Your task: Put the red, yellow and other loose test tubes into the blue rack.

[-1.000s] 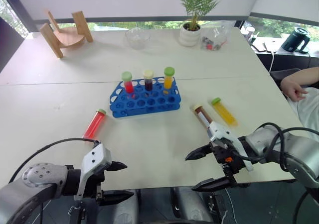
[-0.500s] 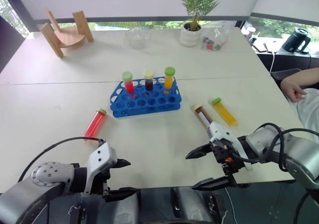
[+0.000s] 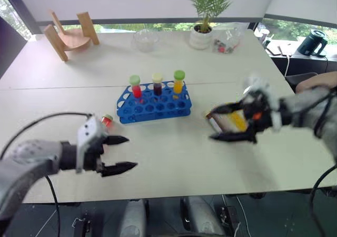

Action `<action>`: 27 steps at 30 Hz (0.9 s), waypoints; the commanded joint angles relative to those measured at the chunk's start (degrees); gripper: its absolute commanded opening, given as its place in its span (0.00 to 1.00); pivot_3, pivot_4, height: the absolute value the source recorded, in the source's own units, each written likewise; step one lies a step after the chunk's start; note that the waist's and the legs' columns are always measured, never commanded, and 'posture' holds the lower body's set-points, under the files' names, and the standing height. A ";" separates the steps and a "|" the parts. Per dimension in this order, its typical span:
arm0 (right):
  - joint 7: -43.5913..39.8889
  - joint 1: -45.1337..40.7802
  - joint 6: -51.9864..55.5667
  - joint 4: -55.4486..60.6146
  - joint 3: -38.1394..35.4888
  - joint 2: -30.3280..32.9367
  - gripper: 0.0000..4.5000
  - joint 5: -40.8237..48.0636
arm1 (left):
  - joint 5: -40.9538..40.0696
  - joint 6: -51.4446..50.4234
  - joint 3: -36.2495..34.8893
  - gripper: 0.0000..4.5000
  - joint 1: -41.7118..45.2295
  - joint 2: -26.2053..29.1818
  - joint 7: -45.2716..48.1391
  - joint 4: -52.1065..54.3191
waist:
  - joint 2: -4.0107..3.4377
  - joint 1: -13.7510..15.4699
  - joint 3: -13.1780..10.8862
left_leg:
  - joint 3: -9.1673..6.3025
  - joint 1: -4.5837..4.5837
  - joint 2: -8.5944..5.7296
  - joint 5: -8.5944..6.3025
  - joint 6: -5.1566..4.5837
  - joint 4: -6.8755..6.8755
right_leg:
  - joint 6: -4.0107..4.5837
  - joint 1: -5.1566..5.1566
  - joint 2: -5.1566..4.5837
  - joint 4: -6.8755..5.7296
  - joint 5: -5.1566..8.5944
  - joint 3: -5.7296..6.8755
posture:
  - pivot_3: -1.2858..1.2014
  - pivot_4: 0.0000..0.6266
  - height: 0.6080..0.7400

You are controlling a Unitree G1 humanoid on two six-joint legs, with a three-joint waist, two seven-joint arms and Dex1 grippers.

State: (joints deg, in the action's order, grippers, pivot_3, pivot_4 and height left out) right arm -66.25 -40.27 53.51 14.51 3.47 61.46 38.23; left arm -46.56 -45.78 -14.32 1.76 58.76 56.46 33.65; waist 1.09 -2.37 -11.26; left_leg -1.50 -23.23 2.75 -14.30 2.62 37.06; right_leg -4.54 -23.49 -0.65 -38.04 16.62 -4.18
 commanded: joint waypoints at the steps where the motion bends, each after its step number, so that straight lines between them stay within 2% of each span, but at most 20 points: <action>1: -1.96 -9.63 -2.98 -11.38 6.48 1.75 1.00 -10.27 | 1.52 2.38 1.41 0.97 5.83 2.37 2.71 -0.76 | 0.00 -0.08 0.00 | 0.03 -0.05 0.00 -0.02 -0.03 -0.02 | -0.04 -0.05 0.00 0.01 0.02 -0.01 | 0.52 0.24 1.00; 4: -5.59 -18.73 -2.49 -23.33 18.22 2.46 1.00 -22.34 | 3.52 4.85 4.17 0.97 12.53 2.93 4.26 -1.08 | 0.00 -0.13 0.00 | 0.09 -0.19 0.00 -0.03 -0.06 -0.08 | -0.20 -0.27 0.01 -0.01 -0.06 -0.06 | 0.52 0.24 1.00; 6: -8.39 -21.15 -0.20 -28.59 23.50 0.82 1.00 -25.85 | 4.16 5.91 5.71 0.97 15.87 2.09 4.46 -1.29 | 0.00 -0.07 0.00 | 0.12 -0.25 0.01 -0.05 -0.09 -0.14 | -0.28 -0.39 0.01 -0.05 -0.10 -0.07 | 0.52 0.24 1.00; 11: -8.37 -24.52 1.40 -41.20 26.93 -6.32 1.00 -31.27 | 5.31 6.04 8.63 0.97 19.79 0.07 2.94 -0.62 | -0.08 -0.35 -0.04 | 0.19 -0.39 0.01 -0.23 -0.40 -0.12 | -0.33 -0.61 0.04 -0.16 -0.11 -0.15 | 0.52 0.24 1.00; 13: -6.26 -26.58 2.64 -47.62 26.84 -10.76 1.00 -33.00 | 5.49 5.95 9.32 0.97 19.62 -1.06 1.96 -0.03 | -0.11 -0.57 -0.07 | 0.30 -0.42 0.02 -0.23 -0.41 -0.10 | -0.34 -0.76 0.06 -0.26 -0.12 -0.28 | 0.52 0.24 1.00; 18: -7.23 -28.00 -0.15 -56.39 28.86 -16.04 1.00 -37.58 | 8.62 6.49 11.29 0.97 16.86 -2.41 -0.15 0.68 | -0.12 -0.44 -0.07 | 0.31 -0.44 0.02 -0.23 -0.40 -0.02 | -0.34 -0.82 0.07 -0.42 -0.12 -0.30 | 0.52 0.24 1.00; 21: -9.40 -27.29 -3.58 -58.06 30.88 -16.41 0.81 -40.81 | 9.26 6.57 10.80 1.00 15.59 -2.49 -0.43 0.89 | -0.13 -0.09 -0.08 | 0.32 -0.47 0.01 -0.23 -0.40 0.02 | -0.35 -0.83 0.05 -0.41 -0.12 -0.30 | 0.52 0.24 1.00; 24: -11.59 -26.67 -5.27 -58.88 31.63 -16.56 0.45 -42.73 | 9.73 6.87 10.14 1.00 14.77 -2.28 -0.39 0.82 | -0.13 -0.11 -0.07 | 0.32 -0.48 0.00 -0.22 -0.39 0.04 | -0.36 -0.82 0.04 -0.41 -0.13 -0.30 | 0.52 0.24 1.00; 26: -11.65 -26.48 -5.97 -59.76 31.27 -17.08 0.24 -43.68 | 10.07 7.10 9.92 1.00 14.59 -2.19 -0.37 0.56 | -0.12 -0.16 -0.07 | 0.33 -0.48 0.00 -0.22 -0.39 0.05 | -0.37 -0.82 0.04 -0.42 -0.13 -0.30 | 0.52 0.24 1.00; 27: -11.24 -26.43 -6.32 -60.27 30.67 -17.45 0.19 -43.90 | 10.30 7.22 9.87 1.00 14.54 -2.12 -0.34 0.34 | -0.12 -0.17 -0.07 | 0.31 -0.48 0.01 -0.22 -0.39 0.05 | -0.37 -0.82 0.05 -0.43 -0.13 -0.29 | 0.52 0.24 1.00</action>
State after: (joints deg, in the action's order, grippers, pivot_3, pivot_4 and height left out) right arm -77.54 -66.75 47.97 -44.82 35.09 44.18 -4.35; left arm -36.70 -39.53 -2.66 16.23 56.12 56.13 32.88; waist 0.96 -2.54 -11.32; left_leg -1.19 -23.70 2.75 -14.53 2.23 37.11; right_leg -4.91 -24.31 -0.60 -38.47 16.49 -4.47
